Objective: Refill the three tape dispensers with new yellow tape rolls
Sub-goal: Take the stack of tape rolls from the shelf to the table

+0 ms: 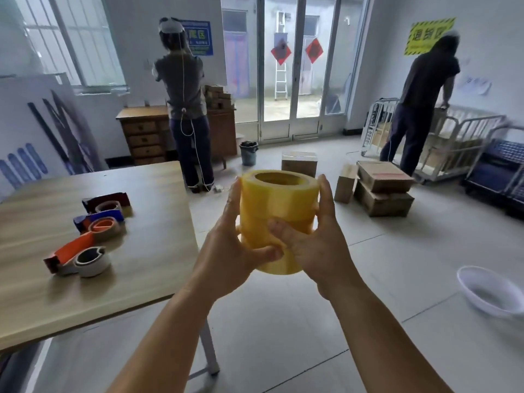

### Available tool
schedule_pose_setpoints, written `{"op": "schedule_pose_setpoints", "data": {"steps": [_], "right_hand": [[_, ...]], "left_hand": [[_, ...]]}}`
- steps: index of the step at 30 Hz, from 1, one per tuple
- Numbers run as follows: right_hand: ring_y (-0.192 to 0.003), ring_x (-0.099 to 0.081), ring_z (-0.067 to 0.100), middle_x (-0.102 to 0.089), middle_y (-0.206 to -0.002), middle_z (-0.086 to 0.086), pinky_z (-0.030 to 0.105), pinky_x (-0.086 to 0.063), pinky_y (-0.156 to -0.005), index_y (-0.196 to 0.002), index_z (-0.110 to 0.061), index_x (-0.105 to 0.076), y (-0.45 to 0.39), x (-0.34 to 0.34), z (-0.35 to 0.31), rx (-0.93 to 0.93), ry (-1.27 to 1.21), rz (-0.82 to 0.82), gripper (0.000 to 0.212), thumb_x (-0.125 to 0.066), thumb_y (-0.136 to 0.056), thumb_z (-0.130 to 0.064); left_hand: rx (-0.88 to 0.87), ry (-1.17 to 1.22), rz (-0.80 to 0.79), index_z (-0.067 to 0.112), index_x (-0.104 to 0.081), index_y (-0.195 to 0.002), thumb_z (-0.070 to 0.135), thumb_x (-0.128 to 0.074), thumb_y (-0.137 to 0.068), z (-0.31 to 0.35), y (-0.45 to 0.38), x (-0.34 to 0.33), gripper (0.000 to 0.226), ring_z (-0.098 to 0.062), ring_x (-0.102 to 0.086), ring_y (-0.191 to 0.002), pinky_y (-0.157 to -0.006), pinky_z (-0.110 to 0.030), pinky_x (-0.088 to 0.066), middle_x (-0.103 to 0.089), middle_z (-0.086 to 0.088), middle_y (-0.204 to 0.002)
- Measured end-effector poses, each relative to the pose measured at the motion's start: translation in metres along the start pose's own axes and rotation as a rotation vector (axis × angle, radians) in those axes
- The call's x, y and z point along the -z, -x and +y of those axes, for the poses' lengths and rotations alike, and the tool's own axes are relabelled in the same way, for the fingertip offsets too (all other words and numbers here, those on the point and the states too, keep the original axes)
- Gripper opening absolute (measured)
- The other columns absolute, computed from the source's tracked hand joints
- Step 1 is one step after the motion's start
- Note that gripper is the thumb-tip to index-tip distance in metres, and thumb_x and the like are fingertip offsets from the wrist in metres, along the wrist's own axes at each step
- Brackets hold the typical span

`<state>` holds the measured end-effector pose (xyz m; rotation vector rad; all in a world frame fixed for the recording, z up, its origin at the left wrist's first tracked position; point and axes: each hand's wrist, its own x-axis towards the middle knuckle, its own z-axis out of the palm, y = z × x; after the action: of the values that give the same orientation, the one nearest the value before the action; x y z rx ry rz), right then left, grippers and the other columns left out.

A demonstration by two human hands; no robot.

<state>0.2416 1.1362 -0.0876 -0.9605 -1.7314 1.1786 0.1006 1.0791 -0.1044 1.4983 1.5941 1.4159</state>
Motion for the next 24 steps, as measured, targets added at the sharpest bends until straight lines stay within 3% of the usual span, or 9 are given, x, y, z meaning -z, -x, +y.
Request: {"op": "schedule_pose_setpoints", "data": {"steps": [2,8,14,17,21,24], "right_hand": [[-0.135,-0.039,0.025,-0.027,-0.154,-0.009,0.054,-0.042,-0.104,-0.146,-0.052,0.004,-0.027,0.024,0.008,0.006,0.002,-0.021,0.104,-0.074,-0.078,-0.04],[-0.133,-0.04,0.025,-0.028,-0.153,-0.01,0.053,-0.043,-0.104,-0.145,-0.053,0.004,-0.093,0.074,0.036,-0.016,0.014,-0.074,0.105,-0.075,-0.078,-0.04],[-0.134,-0.04,0.024,-0.027,-0.154,-0.009,0.05,-0.042,-0.104,-0.146,-0.051,0.005,-0.158,0.082,0.062,-0.03,0.02,-0.133,0.105,-0.074,-0.079,-0.041],[-0.133,-0.04,0.024,-0.028,-0.153,-0.009,0.049,-0.043,-0.103,-0.146,-0.051,0.005,-0.197,0.07,0.072,-0.028,0.009,-0.166,0.104,-0.074,-0.079,-0.04],[-0.131,-0.041,0.023,-0.028,-0.152,-0.009,0.048,-0.044,-0.101,-0.147,-0.049,0.005,-0.258,0.044,0.084,0.001,0.034,-0.206,0.103,-0.072,-0.079,-0.043],[-0.126,-0.044,0.021,-0.031,-0.15,-0.009,0.047,-0.046,-0.1,-0.147,-0.047,0.004,-0.309,0.019,0.087,0.03,0.032,-0.236,0.103,-0.073,-0.079,-0.043]], "left_hand": [[0.001,0.037,0.008,0.065,0.001,-0.136,0.033,-0.081,-0.051,0.0,-0.027,-0.023,0.122,-0.005,-0.05,-0.116,-0.092,-0.046,-0.053,-0.034,0.043,-0.119],[0.025,0.008,0.088,0.06,0.003,-0.14,0.013,-0.084,-0.065,-0.008,-0.091,-0.076,0.124,-0.01,-0.047,-0.118,-0.087,-0.04,-0.053,-0.035,0.04,-0.115],[0.07,-0.096,0.139,0.059,0.006,-0.139,0.018,-0.083,-0.067,-0.028,-0.146,-0.09,0.121,-0.012,-0.045,-0.122,-0.094,-0.047,-0.051,-0.035,0.027,-0.126],[0.082,-0.13,0.175,0.054,0.007,-0.142,0.019,-0.082,-0.069,-0.047,-0.179,-0.082,0.12,-0.01,-0.045,-0.119,-0.091,-0.043,-0.051,-0.033,0.025,-0.127],[0.088,-0.142,0.212,0.052,0.006,-0.144,0.02,-0.082,-0.069,-0.077,-0.23,-0.06,0.121,-0.007,-0.045,-0.115,-0.08,-0.027,-0.051,-0.031,0.04,-0.117],[0.102,-0.125,0.242,0.052,0.006,-0.145,0.019,-0.083,-0.068,-0.099,-0.271,-0.036,0.122,-0.015,-0.047,-0.122,-0.09,-0.045,-0.054,-0.036,0.031,-0.124]]}}
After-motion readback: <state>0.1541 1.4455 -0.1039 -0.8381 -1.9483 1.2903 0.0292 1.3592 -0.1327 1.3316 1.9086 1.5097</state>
